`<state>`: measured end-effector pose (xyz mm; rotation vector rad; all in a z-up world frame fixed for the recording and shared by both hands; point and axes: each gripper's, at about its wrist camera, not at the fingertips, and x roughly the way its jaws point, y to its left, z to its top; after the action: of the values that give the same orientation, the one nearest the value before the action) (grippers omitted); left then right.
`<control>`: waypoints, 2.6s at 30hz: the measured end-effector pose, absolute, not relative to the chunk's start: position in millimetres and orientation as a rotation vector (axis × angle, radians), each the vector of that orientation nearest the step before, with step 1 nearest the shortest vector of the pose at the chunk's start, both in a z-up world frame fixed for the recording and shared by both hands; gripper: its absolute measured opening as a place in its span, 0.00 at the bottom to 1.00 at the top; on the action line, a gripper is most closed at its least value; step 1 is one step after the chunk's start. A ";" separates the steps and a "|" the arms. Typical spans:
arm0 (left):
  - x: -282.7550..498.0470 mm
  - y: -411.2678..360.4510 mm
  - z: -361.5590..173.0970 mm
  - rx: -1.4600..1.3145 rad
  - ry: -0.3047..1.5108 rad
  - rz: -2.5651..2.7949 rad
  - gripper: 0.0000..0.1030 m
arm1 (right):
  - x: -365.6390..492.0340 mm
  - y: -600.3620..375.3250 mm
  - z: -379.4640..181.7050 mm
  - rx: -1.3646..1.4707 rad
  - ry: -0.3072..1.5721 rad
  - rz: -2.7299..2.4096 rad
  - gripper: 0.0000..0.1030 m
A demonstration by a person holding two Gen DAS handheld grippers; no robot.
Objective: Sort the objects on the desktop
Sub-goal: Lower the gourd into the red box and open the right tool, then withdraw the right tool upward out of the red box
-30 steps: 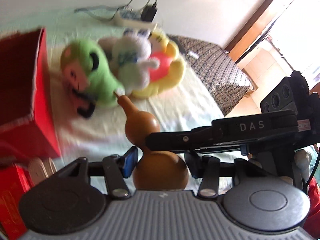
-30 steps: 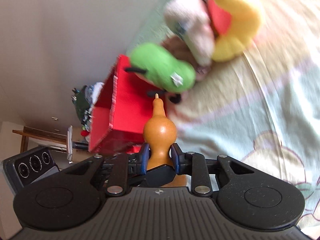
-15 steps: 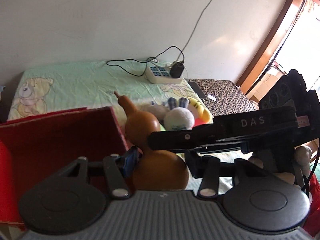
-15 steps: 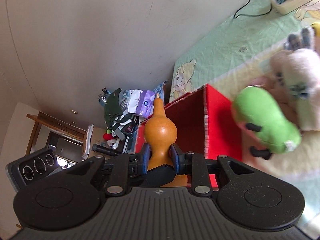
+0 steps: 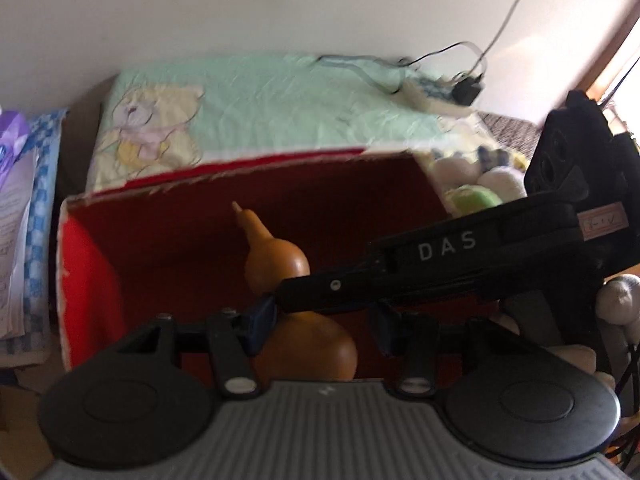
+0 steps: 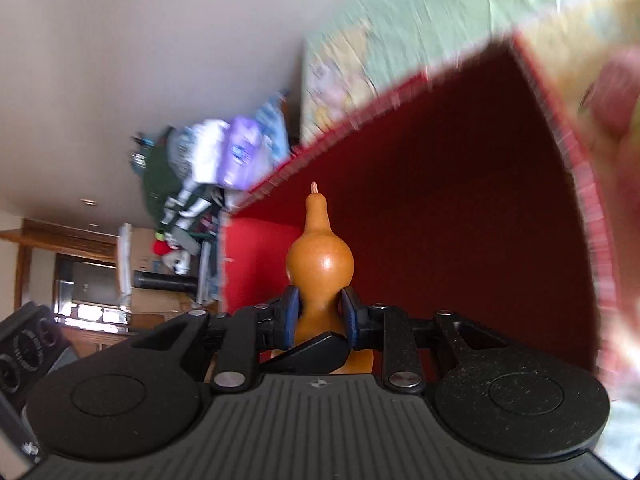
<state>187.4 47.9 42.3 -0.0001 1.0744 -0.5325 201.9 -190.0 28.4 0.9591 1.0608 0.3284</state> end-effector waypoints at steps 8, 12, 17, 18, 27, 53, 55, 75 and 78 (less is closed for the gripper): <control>217.0 82.0 7.1 -0.029 1.189 -0.499 0.47 | 234.0 -162.1 -6.8 0.969 1.194 0.269 0.26; 216.7 88.3 11.7 -0.037 1.170 -0.540 0.46 | 231.3 -171.7 1.4 0.975 1.112 0.311 0.25; 214.1 79.2 13.3 -0.069 1.178 -0.660 0.45 | 218.7 -189.4 15.2 0.767 1.075 0.171 0.25; 217.1 74.6 10.4 -0.079 1.191 -0.686 0.45 | 216.2 -193.3 17.9 0.710 1.072 0.135 0.25; 231.6 15.2 -33.5 -0.058 1.424 -0.722 0.45 | 184.3 -227.1 14.0 0.788 0.959 0.091 0.19; 229.8 31.9 -23.3 0.039 1.395 -0.345 0.47 | 205.7 -207.7 24.1 0.708 1.009 0.026 0.12; 228.0 32.1 -20.9 0.044 1.384 -0.335 0.50 | 205.5 -208.5 23.5 0.707 1.015 0.030 0.12; 203.5 7.4 8.3 0.133 1.233 -0.234 0.62 | 220.4 -192.6 15.2 0.585 1.127 0.063 0.15; 207.4 35.9 2.3 0.135 1.215 -0.227 0.61 | 224.7 -184.8 15.0 0.530 1.147 0.067 0.15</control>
<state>207.4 35.9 2.3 0.1351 1.2152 -0.2274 224.7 -184.8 15.0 0.5300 1.1474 0.0666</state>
